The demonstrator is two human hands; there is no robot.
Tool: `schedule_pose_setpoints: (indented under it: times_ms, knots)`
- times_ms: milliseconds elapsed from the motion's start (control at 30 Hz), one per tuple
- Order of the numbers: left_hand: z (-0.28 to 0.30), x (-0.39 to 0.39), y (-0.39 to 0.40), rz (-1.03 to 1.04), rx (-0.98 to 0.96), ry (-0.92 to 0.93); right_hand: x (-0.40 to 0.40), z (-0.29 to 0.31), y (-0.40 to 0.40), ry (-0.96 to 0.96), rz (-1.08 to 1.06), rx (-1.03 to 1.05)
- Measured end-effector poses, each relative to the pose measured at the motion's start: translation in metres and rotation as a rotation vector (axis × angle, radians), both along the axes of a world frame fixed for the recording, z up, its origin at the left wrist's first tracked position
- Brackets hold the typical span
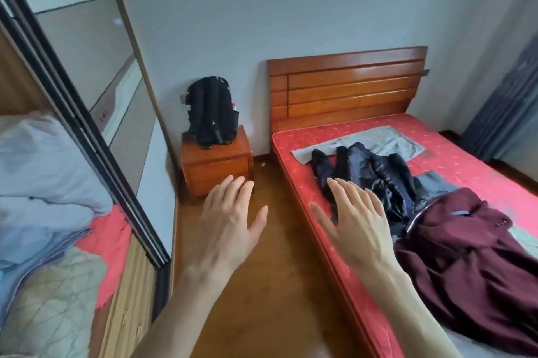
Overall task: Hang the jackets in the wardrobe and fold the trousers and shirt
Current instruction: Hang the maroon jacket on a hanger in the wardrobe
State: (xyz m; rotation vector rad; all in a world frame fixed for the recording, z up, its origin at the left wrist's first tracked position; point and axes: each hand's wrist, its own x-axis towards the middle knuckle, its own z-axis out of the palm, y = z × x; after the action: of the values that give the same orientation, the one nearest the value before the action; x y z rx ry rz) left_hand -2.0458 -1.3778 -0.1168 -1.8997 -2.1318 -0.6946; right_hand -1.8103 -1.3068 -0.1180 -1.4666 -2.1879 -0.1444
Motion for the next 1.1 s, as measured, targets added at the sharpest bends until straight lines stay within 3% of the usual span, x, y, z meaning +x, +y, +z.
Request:
schedule_pose_setpoints:
  times_ms: [600,1100]
  knots:
    - [-0.007,0.014,0.266,-0.414,-0.033,-0.010,0.018,-0.024,0.175,0.082,-0.414,-0.017]
    - [-0.014,0.076,0.462,-0.716,-0.030,-0.082,0.062,-0.016,0.295,0.053,-0.724,-0.096]
